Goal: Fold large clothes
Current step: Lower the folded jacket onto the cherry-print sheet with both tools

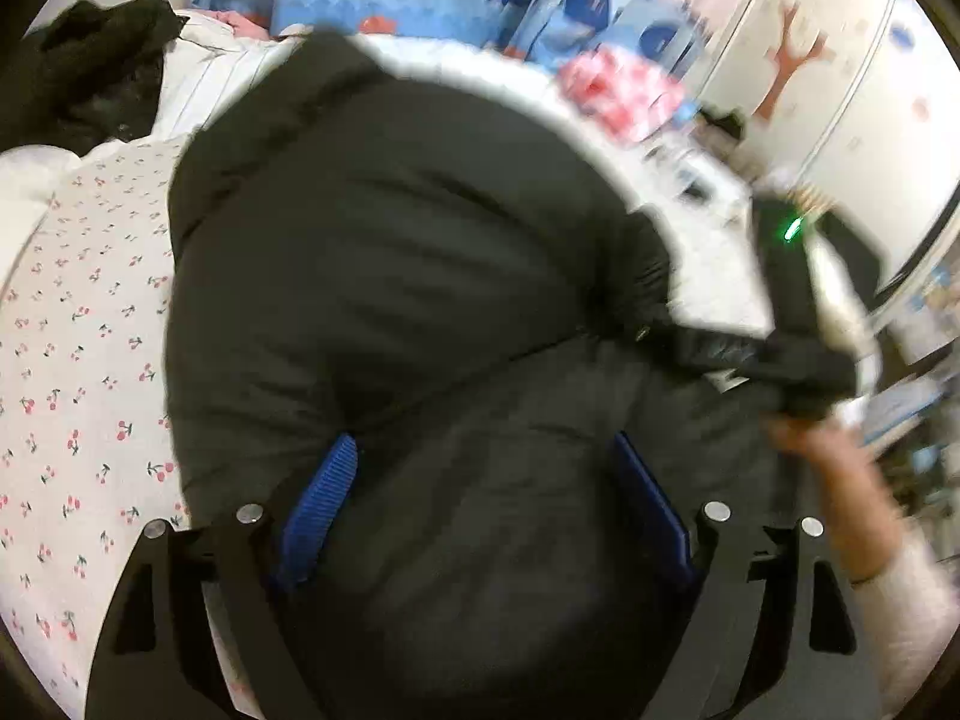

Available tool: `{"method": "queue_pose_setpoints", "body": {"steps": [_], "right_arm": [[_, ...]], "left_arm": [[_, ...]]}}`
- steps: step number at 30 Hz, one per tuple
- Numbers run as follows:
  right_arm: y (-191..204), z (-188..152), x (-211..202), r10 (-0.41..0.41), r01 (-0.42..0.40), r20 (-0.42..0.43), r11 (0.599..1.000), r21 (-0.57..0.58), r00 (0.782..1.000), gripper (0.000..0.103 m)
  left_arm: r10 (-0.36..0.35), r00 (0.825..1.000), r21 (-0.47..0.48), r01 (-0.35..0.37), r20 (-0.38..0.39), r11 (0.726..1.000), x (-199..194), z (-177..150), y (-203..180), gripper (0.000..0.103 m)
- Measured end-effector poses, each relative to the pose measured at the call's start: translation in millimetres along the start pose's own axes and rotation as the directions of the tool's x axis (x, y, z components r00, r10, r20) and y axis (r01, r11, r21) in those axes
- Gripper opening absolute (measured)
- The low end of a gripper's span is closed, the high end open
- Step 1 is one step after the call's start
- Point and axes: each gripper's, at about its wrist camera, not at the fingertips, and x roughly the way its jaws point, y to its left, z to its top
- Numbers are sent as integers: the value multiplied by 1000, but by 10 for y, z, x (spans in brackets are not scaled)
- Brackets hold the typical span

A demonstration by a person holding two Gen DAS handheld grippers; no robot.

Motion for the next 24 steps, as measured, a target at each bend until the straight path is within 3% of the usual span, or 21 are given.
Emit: {"method": "queue_pose_setpoints", "body": {"steps": [2, 4, 7, 10, 11, 12, 13, 15, 18, 20, 22, 24], "right_arm": [[164, 128, -400, -26, 32, 134, 999, -41, 991, 97], [349, 319, -577, -14, 28, 202, 997, -69, 979, 97], [566, 649, -417, 4, 11, 185, 997, -79, 983, 97], [363, 681, 231, -106, 109, 75, 993, -35, 992, 97], [217, 635, 493, -87, 87, 27, 996, 14, 996, 97], [-34, 513, 700, -19, 17, 11, 994, 106, 1000, 97], [-136, 453, 769, -15, 12, 19, 990, 138, 1000, 97], [-83, 503, 839, -59, 58, 8, 993, 106, 998, 97], [-27, 588, 913, -82, 85, -73, 995, 50, 994, 97], [-9, 548, 714, -78, 81, -94, 996, 31, 993, 97], [157, 468, 184, -34, 34, 10, 999, -30, 999, 97], [316, 240, -264, 22, -13, 76, 994, -112, 997, 97]], "left_arm": [[-10, 995, 11, 9, 100, 1000, -291, 188, 4, 83], [-24, 988, -11, 26, 155, 1000, -379, 407, 52, 83], [-8, 985, -62, 20, 175, 998, -190, 775, 179, 83], [18, 993, -131, -3, 116, 991, 285, 941, 356, 83], [44, 997, -136, -34, 69, 990, 505, 957, 427, 83], [61, 998, -147, -58, 16, 987, 731, 941, 516, 83], [48, 999, -166, -49, -10, 985, 856, 917, 593, 83], [27, 999, -207, -37, -47, 978, 1071, 846, 717, 83], [93, 990, -129, -107, -106, 986, 1201, 886, 670, 83], [96, 988, -95, -108, -123, 990, 1047, 914, 592, 83], [63, 994, -107, -72, -86, 992, 706, 900, 546, 83], [-10, 1000, -80, 8, -26, 997, 279, 800, 368, 83]]}}
